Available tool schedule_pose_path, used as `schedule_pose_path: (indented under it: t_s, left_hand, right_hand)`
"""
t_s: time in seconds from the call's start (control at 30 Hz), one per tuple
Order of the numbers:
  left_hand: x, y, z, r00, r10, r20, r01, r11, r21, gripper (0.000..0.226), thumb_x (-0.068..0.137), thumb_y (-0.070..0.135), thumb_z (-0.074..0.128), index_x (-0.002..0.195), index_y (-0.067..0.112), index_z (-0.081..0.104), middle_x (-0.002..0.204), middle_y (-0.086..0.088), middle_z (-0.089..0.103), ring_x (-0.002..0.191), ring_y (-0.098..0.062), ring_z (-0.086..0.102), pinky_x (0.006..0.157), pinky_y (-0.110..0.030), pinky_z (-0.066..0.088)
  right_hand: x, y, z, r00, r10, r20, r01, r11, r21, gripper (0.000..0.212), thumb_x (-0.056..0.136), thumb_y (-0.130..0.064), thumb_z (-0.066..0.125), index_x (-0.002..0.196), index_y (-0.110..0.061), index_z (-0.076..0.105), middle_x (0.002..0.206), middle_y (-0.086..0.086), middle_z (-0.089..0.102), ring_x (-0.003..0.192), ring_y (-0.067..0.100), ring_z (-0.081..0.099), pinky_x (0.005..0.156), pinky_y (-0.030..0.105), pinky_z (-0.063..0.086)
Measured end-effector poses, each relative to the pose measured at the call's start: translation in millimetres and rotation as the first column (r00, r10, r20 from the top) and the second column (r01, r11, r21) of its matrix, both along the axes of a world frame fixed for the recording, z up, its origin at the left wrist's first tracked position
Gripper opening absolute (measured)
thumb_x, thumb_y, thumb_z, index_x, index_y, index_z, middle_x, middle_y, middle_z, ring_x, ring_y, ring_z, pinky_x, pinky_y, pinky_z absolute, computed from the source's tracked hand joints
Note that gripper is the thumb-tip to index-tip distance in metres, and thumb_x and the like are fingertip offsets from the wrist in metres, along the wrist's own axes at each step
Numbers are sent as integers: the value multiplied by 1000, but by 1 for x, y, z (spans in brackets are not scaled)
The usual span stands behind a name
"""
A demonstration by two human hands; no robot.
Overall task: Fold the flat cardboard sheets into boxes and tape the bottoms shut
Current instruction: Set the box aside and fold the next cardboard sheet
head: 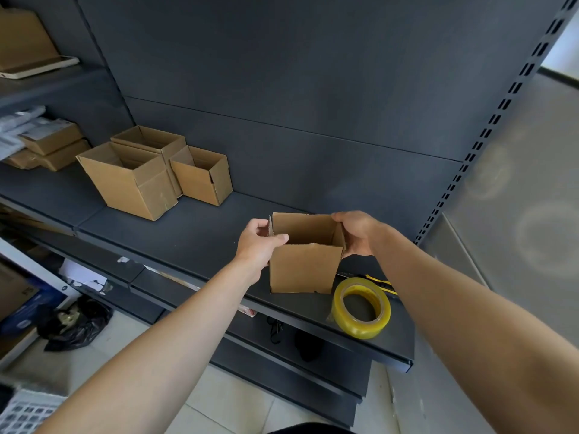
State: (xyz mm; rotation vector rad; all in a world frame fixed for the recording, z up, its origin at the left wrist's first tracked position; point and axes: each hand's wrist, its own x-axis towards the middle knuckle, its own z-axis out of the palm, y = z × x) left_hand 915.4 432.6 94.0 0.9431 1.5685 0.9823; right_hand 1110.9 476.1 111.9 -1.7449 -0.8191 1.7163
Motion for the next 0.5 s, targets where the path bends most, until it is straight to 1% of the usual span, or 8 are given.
schedule_pose_path:
  t_s: [0.1,0.17,0.2,0.23,0.33,0.4,0.5]
  left_hand:
    - [0,2,-2,998,6,-55,-4,999,37,51,84,17,70,130,23,50,128,-2,52,113,-23,54,96,-42,48]
    - [0,1,-3,996,-22,-88,27,998,59,55,87,20,67,138,22,46,132,4,40,114,-16,47,100,-31,40]
    - [0,0,-3,992,-44,-117,52,996,66,57,89,21,65,141,22,42,129,7,34,111,-12,43,97,-26,35]
    - [1,-1,-3,987,-68,-148,79,995,66,58,91,22,62,144,21,38,125,8,30,108,-10,39,92,-24,32]
    - [4,-1,-3,970,-125,-210,138,989,49,58,96,19,52,148,20,28,123,8,28,108,-10,38,90,-23,32]
    - [4,-2,-2,963,-151,-225,164,986,40,56,98,14,46,149,20,25,127,5,28,110,-12,39,91,-23,33]
    - [2,-3,-3,949,-195,-247,208,978,28,54,99,10,41,150,20,24,124,7,26,109,-10,37,90,-21,30]
  right_hand:
    - [-1,0,1,1000,1,14,-1,1000,-7,36,101,-24,42,136,-14,37,128,15,51,114,38,54,94,63,44]
    - [-3,0,0,999,17,39,-16,1000,-9,39,100,-25,45,137,-13,37,130,16,50,116,39,53,93,63,45]
    - [-3,0,0,998,22,56,-22,1000,-8,40,100,-27,46,137,-13,38,131,16,50,116,39,54,92,63,46]
    - [-5,1,0,997,26,77,-25,1000,-4,41,100,-28,46,137,-12,38,132,16,50,116,39,53,91,63,47]
    - [-10,1,-1,983,30,180,-35,999,26,42,99,-33,48,133,-11,41,134,15,49,116,39,53,88,59,50]
    - [-13,0,-2,964,37,265,-55,997,61,44,98,-36,49,132,-10,43,134,14,49,115,38,54,86,56,53]
    - [-15,0,-4,940,22,340,-61,992,106,47,98,-38,49,134,-9,43,134,13,49,115,37,53,84,52,55]
